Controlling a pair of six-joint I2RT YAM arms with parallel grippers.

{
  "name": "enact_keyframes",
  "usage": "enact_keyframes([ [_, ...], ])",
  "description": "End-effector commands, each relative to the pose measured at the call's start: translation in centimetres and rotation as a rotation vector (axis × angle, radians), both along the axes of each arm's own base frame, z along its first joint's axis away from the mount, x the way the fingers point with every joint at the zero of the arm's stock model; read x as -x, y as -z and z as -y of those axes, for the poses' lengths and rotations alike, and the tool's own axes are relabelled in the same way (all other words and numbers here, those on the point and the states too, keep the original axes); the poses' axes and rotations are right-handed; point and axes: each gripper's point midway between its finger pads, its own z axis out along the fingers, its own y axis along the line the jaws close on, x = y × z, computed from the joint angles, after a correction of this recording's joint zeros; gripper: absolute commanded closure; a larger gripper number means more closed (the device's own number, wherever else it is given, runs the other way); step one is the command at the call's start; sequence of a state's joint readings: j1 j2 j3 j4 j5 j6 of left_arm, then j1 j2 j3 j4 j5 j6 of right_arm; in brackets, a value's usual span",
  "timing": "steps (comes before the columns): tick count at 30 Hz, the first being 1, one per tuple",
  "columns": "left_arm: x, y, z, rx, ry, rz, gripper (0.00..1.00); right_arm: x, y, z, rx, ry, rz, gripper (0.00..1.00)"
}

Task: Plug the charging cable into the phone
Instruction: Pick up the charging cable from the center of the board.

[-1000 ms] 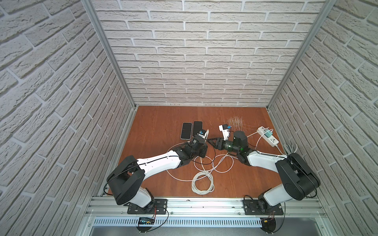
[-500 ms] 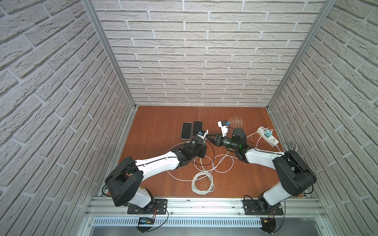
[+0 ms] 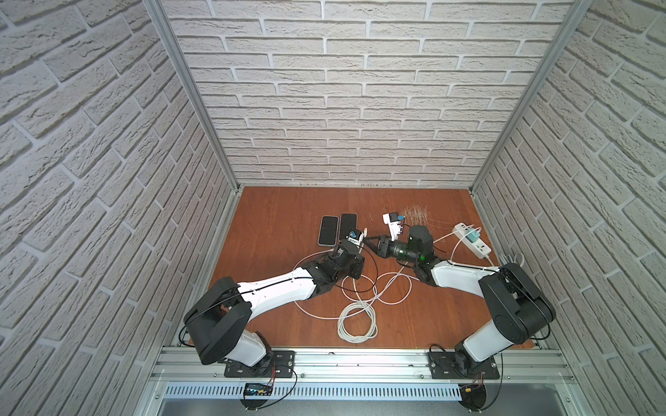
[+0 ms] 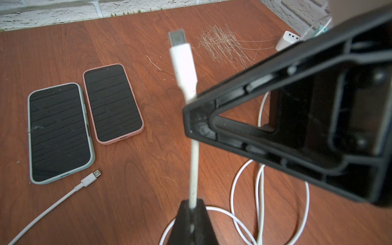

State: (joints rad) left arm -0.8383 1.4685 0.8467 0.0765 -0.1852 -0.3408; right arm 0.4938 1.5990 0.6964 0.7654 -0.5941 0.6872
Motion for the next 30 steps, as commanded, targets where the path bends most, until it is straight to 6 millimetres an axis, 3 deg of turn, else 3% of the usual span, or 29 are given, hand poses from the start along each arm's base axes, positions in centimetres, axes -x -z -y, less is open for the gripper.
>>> enact_keyframes([
  [1, 0.1, -1.0, 0.4, 0.042, 0.010, 0.027, 1.00, -0.6, -2.5, -0.6, -0.036, -0.009, 0.087, 0.76],
  [22, 0.1, -1.0, 0.1, 0.045, -0.012, 0.019, 1.00, -0.5, -2.5, -0.7, -0.033, -0.020, 0.097, 0.95],
  [23, 0.0, -0.9, -0.1, 0.042, -0.022, 0.018, 0.95, -0.4, -2.5, -0.7, -0.030, -0.019, 0.102, 0.95],
  [26, -0.4, -1.1, -1.1, 0.031, -0.085, 0.012, 0.44, -0.6, -2.1, -0.6, -0.015, -0.008, 0.100, 0.97],
  [28, -1.1, -1.8, -2.5, 0.034, -0.166, 0.006, 0.19, -0.6, -1.7, -0.3, -0.002, 0.004, 0.101, 0.97],
  [30, -1.7, -2.6, -4.4, 0.058, -0.249, -0.013, 0.03, -0.6, -1.2, 0.0, 0.015, 0.018, 0.093, 0.97],
])
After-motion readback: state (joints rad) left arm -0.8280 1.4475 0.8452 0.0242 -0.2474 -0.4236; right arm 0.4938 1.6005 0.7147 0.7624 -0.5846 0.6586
